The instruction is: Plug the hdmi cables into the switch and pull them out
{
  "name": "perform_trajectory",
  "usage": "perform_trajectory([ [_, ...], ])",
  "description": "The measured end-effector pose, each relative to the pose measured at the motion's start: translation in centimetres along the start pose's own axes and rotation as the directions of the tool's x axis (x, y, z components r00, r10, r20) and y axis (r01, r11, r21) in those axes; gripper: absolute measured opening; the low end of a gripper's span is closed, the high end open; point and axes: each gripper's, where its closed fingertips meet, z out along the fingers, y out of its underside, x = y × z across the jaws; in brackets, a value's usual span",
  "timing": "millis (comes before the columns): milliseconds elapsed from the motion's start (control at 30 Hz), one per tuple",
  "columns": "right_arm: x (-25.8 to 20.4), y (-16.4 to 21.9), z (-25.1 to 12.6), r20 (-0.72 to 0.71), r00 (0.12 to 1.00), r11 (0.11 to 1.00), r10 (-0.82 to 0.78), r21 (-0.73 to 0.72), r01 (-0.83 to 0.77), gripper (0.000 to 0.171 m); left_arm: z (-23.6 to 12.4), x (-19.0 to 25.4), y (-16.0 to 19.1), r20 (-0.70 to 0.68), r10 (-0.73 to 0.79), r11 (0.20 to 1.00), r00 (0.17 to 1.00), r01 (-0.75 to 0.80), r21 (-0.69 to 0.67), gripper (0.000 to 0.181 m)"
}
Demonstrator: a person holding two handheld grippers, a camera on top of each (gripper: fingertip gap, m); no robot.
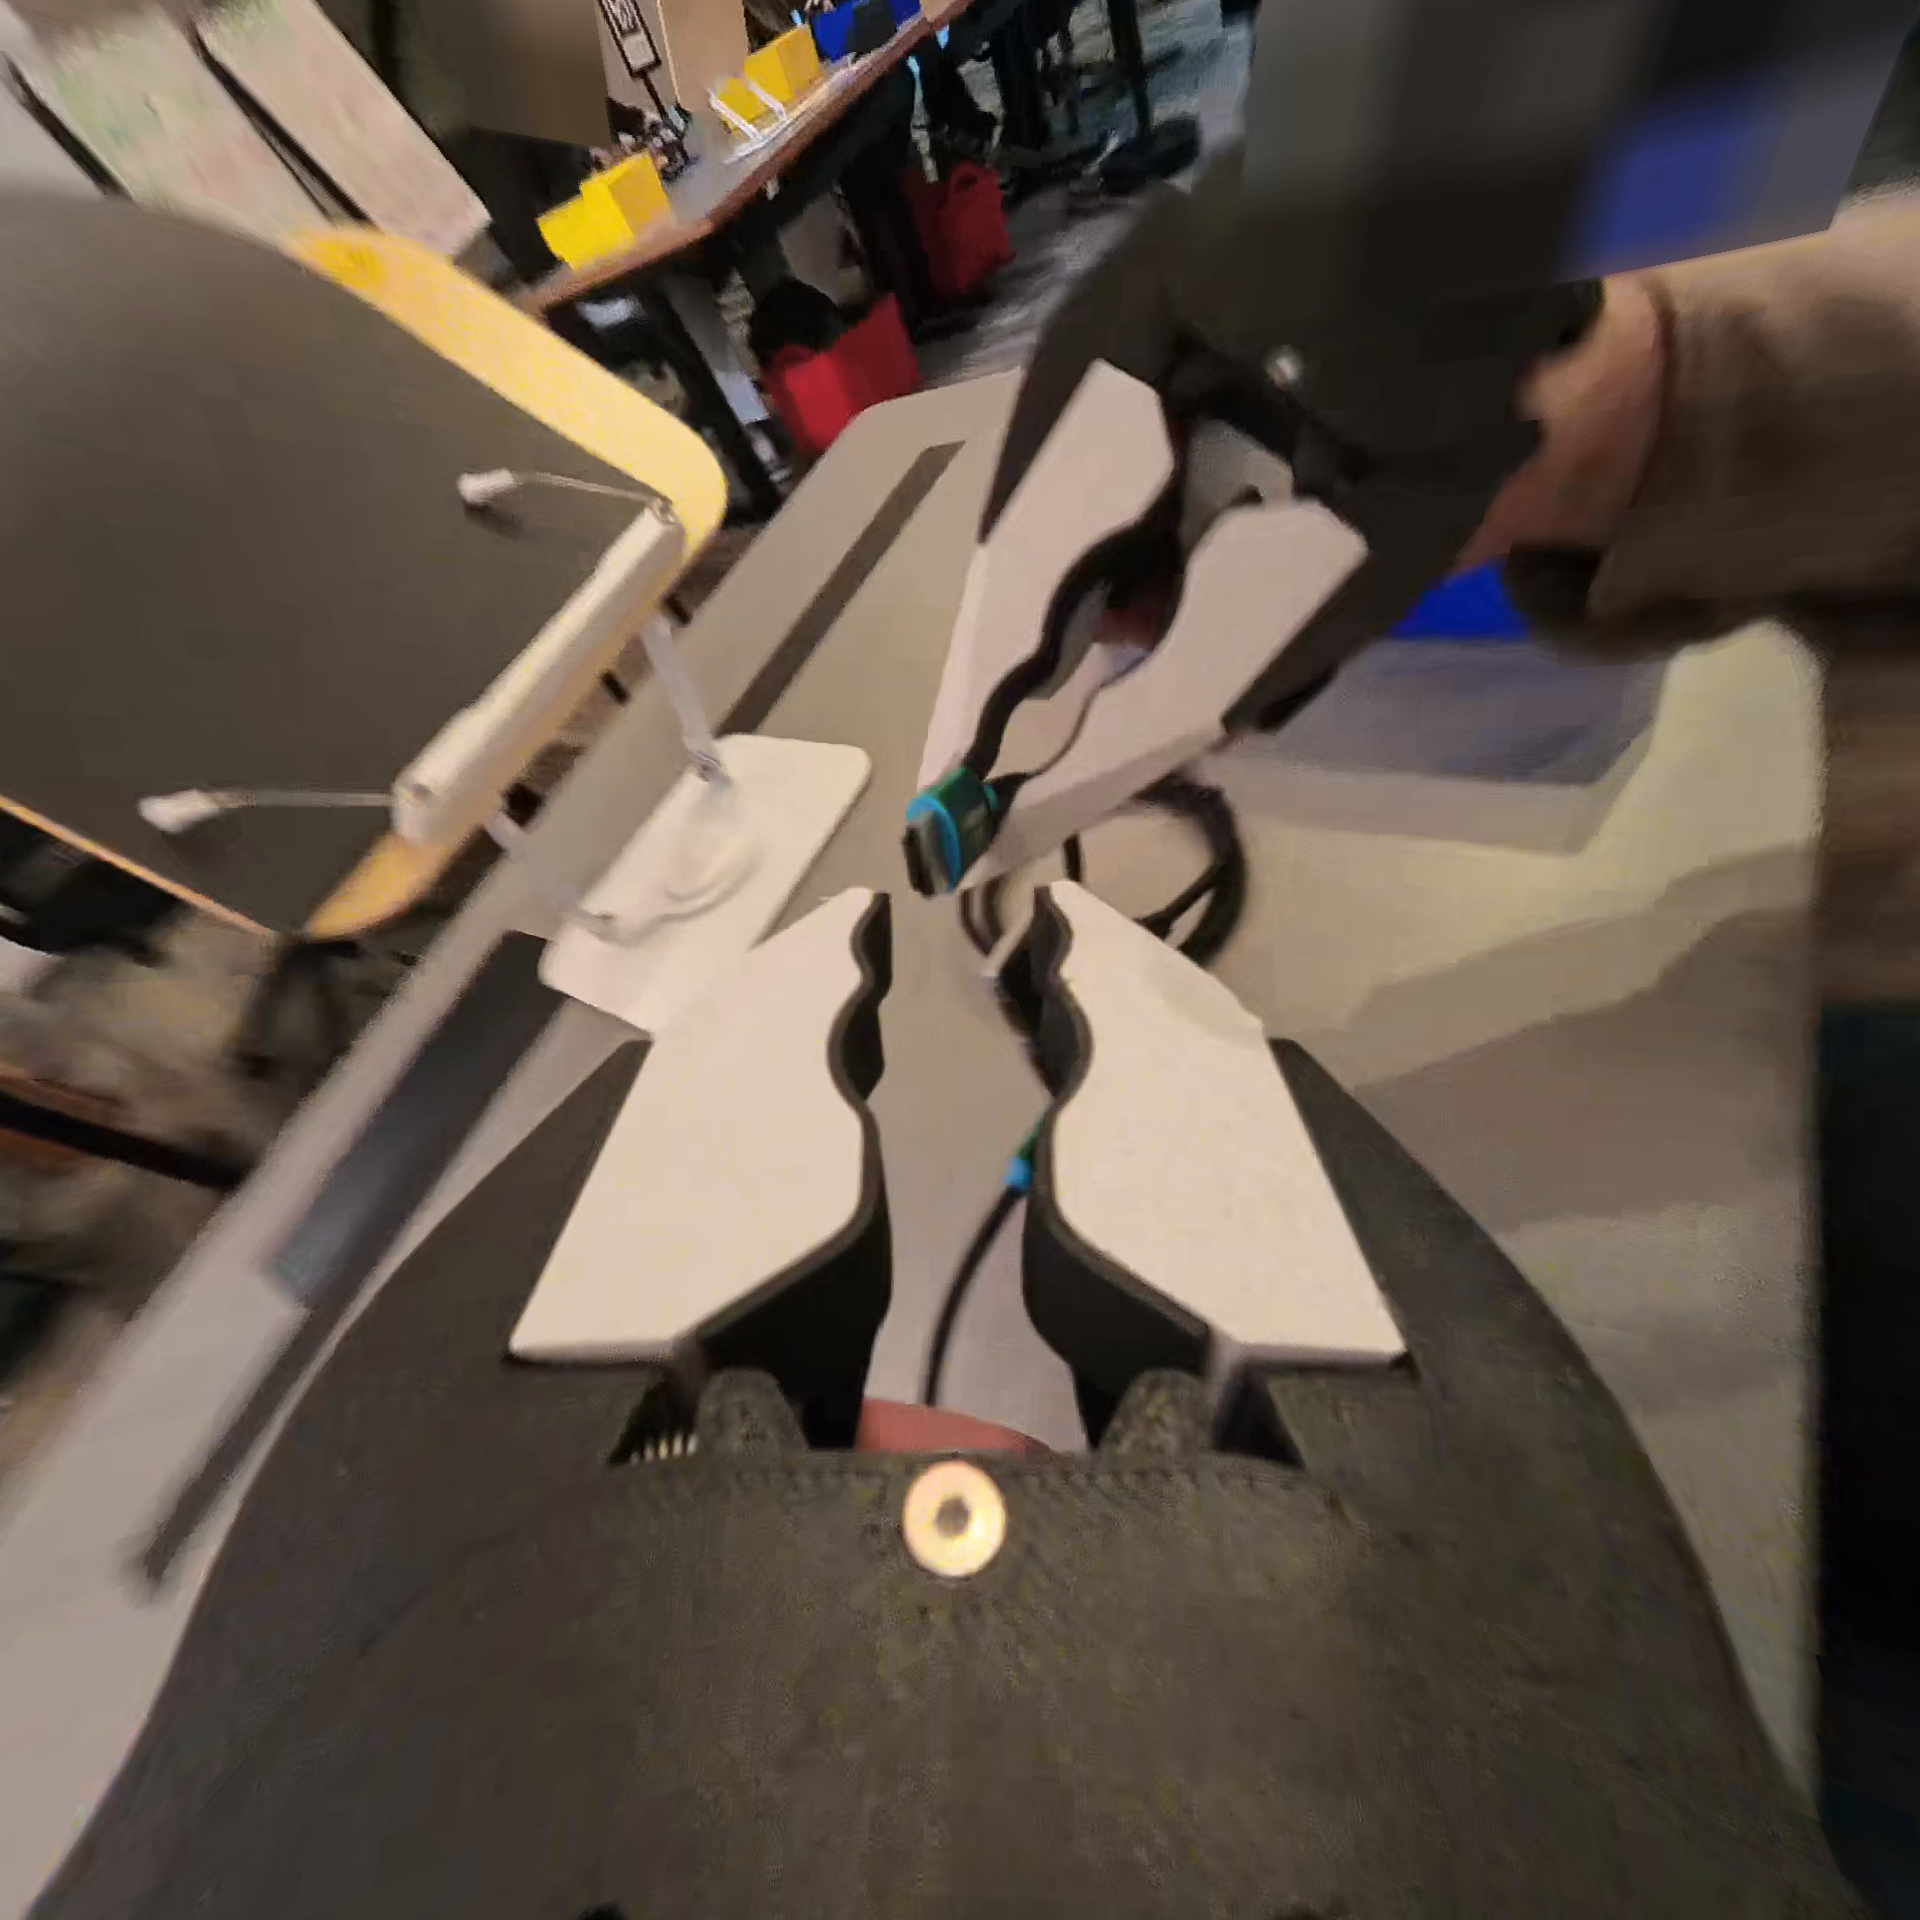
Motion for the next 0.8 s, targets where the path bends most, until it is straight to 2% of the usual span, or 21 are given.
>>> perform_trajectory([
  [67, 0.2, 0.5, -0.3, 0.024, 0.998, 0.998, 0.055, -0.014, -0.054, 0.006, 0.3, 0.0, 0.0, 0.084, 0.177, 0.984, 0.981, -0.174, -0.047, 0.028],
  [200, -0.7, 0.8, -0.5, 0.130, 0.975, 0.983, 0.180, -0.047, -0.175, 0.006, 0.8, -0.5, -1.4, 0.260, 0.390, 0.920, 0.883, -0.386, -0.069, 0.033],
  [367, -1.7, 0.4, -0.7, 0.260, 0.918, 0.954, 0.300, -0.070, -0.292, 0.006, 1.3, -0.2, -1.3, 0.311, 0.695, 0.716, 0.649, -0.665, -0.211, 0.035],
  [500, -2.0, -0.2, -0.8, 0.337, 0.875, 0.937, 0.348, -0.087, -0.339, 0.005, 1.6, -0.3, -2.0, 0.317, 0.827, 0.549, 0.464, -0.787, -0.282, 0.036],
  [667, -1.2, -0.6, -1.0, 0.383, 0.819, 0.900, 0.427, -0.090, -0.427, 0.006, 2.0, -0.7, -3.2, 0.323, 0.907, 0.377, 0.271, -0.866, -0.329, 0.038],
  [800, 0.0, -0.9, -0.5, 0.347, 0.825, 0.886, 0.446, -0.041, -0.462, 0.006, 2.9, -1.4, -3.4, 0.296, 0.936, 0.293, 0.192, -0.889, -0.352, 0.038],
])
